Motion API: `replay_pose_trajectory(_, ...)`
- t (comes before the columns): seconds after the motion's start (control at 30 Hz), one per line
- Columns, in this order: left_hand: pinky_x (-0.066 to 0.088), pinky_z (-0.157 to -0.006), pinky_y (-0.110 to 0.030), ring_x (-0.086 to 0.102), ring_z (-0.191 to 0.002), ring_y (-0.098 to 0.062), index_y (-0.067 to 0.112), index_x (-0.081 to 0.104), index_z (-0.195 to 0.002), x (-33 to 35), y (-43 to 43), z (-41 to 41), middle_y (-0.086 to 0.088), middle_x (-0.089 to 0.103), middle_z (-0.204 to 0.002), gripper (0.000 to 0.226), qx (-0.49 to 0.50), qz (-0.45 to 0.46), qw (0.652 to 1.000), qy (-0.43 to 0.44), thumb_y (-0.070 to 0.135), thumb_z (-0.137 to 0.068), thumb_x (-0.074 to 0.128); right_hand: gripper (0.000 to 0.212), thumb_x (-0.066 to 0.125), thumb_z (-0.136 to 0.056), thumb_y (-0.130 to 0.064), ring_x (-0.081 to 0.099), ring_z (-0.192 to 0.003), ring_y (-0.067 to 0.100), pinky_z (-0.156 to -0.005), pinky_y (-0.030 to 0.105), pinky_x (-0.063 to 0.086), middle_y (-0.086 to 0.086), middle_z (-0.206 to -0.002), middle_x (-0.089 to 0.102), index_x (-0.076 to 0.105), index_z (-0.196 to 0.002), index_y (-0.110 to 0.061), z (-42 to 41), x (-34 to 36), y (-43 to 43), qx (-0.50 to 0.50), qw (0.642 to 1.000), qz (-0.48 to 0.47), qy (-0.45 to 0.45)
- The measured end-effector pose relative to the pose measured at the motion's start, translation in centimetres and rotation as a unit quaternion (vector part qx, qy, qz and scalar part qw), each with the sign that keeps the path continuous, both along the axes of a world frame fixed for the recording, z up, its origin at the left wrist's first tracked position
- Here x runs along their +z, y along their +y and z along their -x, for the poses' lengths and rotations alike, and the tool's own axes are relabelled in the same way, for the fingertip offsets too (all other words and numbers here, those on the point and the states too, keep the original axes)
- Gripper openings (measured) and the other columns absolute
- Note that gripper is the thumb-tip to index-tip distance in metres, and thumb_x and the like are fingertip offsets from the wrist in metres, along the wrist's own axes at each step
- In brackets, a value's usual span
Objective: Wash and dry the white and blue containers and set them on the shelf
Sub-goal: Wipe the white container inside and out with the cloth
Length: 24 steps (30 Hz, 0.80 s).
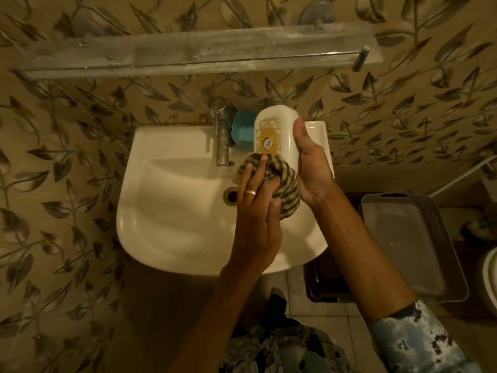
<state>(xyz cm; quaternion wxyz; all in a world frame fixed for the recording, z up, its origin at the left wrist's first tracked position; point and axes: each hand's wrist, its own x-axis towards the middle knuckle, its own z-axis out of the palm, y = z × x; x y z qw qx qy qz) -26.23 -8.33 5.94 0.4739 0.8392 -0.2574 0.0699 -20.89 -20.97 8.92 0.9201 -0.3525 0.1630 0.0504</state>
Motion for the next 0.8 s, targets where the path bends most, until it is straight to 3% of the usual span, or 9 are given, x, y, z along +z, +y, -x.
replay_pose_trajectory(0.1,0.029,-0.112,-0.058,0.020,-0.143,-0.029,0.016,0.035,-0.138,1.6,-0.9,-1.5,0.009,0.016,-0.147,0.042,0.005,0.032,0.999,-0.026,0.010,-0.097,0.035,0.056,0.034,-0.098,-0.046,0.063,-0.110,0.026,-0.093,0.036,0.054,0.015,-0.122,0.064,0.044,-0.139,-0.008,1.1,0.1,0.6,0.019,1.000,-0.014,0.014)
replay_pose_trajectory(0.2,0.019,-0.117,-0.050,0.016,-0.143,-0.024,0.018,0.024,-0.139,3.7,-1.8,-3.3,0.011,0.013,-0.146,0.044,0.008,0.041,0.999,-0.027,0.007,-0.098,0.035,0.045,0.026,-0.104,-0.037,0.071,-0.090,0.016,-0.076,0.027,0.058,0.007,-0.096,0.074,0.060,-0.114,-0.009,1.7,-0.3,0.5,0.020,0.998,-0.054,0.000)
replay_pose_trajectory(0.33,0.025,-0.116,-0.050,0.026,-0.142,-0.034,0.000,0.034,-0.140,4.9,-2.2,-4.7,-0.015,0.030,-0.151,0.042,0.024,0.067,0.996,0.051,0.002,-0.099,0.034,0.050,0.029,-0.103,-0.040,0.069,-0.096,0.020,-0.084,0.031,0.058,0.011,-0.103,0.072,0.064,-0.115,-0.007,1.6,0.6,0.1,0.013,0.994,-0.102,-0.031)
replay_pose_trajectory(0.43,0.039,-0.108,-0.048,0.041,-0.134,-0.029,-0.001,0.034,-0.140,4.6,-2.1,-3.7,-0.022,0.043,-0.143,0.041,0.043,0.125,0.985,0.110,-0.002,-0.100,0.031,0.058,0.028,-0.100,-0.050,0.060,-0.114,0.027,-0.097,0.038,0.052,0.015,-0.123,0.062,0.046,-0.137,-0.008,1.4,1.1,-0.5,0.008,0.994,-0.102,-0.047)
replay_pose_trajectory(0.6,0.037,-0.110,-0.033,0.038,-0.137,-0.018,0.028,0.030,-0.136,3.7,-2.4,0.6,-0.013,0.039,-0.147,0.046,0.024,0.134,0.987,0.088,0.002,-0.098,0.030,0.066,0.031,-0.096,-0.056,0.063,-0.105,0.027,-0.090,0.039,0.054,0.015,-0.121,0.061,0.038,-0.143,-0.010,1.2,1.2,-1.6,-0.006,0.995,-0.085,-0.052)
replay_pose_trajectory(0.7,0.032,-0.114,-0.045,0.027,-0.143,-0.025,0.025,0.029,-0.135,3.6,-2.4,0.0,-0.004,0.031,-0.152,0.044,0.008,0.124,0.989,0.075,0.004,-0.097,0.032,0.067,0.032,-0.095,-0.058,0.061,-0.104,0.027,-0.094,0.040,0.050,0.015,-0.118,0.063,0.044,-0.140,-0.010,1.2,1.1,-1.2,-0.013,0.996,-0.076,-0.036)
replay_pose_trajectory(0.8,0.024,-0.116,-0.053,0.013,-0.147,-0.024,0.025,0.022,-0.138,4.5,-2.1,-1.1,0.026,0.009,-0.147,0.046,-0.030,0.081,0.995,0.046,0.013,-0.096,0.037,0.064,0.033,-0.096,-0.058,0.065,-0.102,0.025,-0.091,0.037,0.055,0.014,-0.111,0.067,0.056,-0.128,-0.007,1.4,1.4,-0.8,-0.010,0.996,-0.082,-0.030)
